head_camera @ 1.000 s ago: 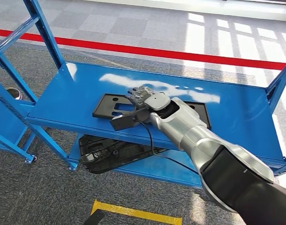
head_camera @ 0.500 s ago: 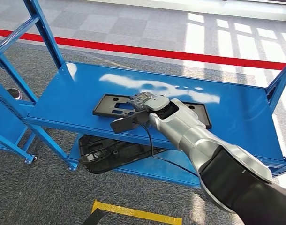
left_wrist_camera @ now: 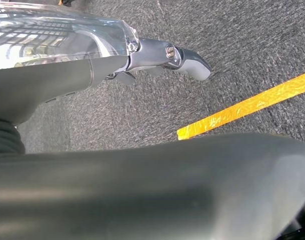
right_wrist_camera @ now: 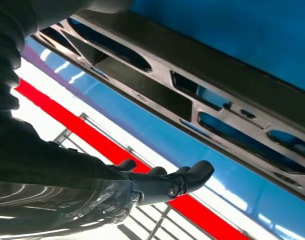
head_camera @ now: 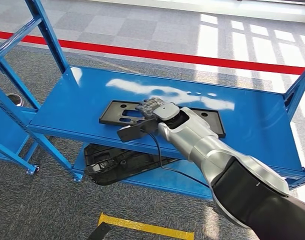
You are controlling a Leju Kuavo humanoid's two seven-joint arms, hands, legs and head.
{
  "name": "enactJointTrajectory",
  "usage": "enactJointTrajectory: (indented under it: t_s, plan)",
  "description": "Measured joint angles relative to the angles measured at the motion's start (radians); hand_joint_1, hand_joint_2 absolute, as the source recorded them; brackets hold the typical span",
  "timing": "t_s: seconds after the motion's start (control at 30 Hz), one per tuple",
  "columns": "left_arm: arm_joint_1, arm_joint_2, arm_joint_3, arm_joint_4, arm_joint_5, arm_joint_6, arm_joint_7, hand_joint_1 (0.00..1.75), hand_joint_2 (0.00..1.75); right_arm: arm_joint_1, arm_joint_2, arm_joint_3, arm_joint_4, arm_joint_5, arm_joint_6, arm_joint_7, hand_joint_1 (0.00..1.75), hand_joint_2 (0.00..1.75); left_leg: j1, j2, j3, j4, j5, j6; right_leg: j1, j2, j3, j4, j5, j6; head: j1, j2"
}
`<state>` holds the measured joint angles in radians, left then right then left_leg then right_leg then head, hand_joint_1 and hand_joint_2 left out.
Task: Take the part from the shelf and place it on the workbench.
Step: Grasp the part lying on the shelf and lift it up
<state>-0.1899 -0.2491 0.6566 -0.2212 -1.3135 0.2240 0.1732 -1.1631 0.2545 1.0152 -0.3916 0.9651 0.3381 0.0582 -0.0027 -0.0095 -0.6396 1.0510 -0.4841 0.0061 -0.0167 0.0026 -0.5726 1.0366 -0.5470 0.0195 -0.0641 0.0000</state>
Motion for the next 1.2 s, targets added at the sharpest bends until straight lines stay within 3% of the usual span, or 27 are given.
enactJointTrajectory:
  t_s: [0.4,0.43,0.53,0.57,1.2]
  plan:
    - [-0.002,0.000,0.000,0.000,-0.010,-0.003,0.000,0.00,0.00,0.063,-0.018,0.008,0.034,0.005,-0.131,0.029,0.00,1.75,0.000,0.000,0.000,0.000,0.000,0.000,0.000,0.000,0.000,0.000,0.000,0.000,0.000,0.000]
    - [-0.002,0.000,0.000,0.000,-0.010,-0.003,0.000,0.00,0.00,0.064,-0.018,0.008,0.035,0.005,-0.134,0.029,0.26,1.75,0.000,0.000,0.000,0.000,0.000,0.000,0.000,0.000,0.000,0.000,0.000,0.000,0.000,0.000]
    - [-0.002,0.000,0.000,0.000,-0.010,-0.003,-0.001,0.00,0.00,0.065,-0.018,0.008,0.037,0.005,-0.145,0.029,1.57,1.75,0.000,0.000,0.000,0.000,0.000,0.000,0.000,0.000,0.000,0.000,0.000,0.000,0.000,0.000]
    - [-0.002,0.000,0.000,0.000,-0.010,-0.003,-0.001,0.00,0.00,0.065,-0.018,0.008,0.037,0.006,-0.150,0.029,1.75,1.75,0.000,0.000,0.000,0.000,0.000,0.000,0.000,0.000,0.000,0.000,0.000,0.000,0.000,0.000]
    - [0.000,0.000,0.002,0.000,0.003,-0.004,-0.019,0.00,0.00,0.088,-0.025,0.007,0.023,0.031,-0.301,0.028,1.75,1.75,0.000,0.000,0.002,0.000,0.000,0.000,0.000,0.000,0.002,0.000,0.000,0.000,0.000,0.000]
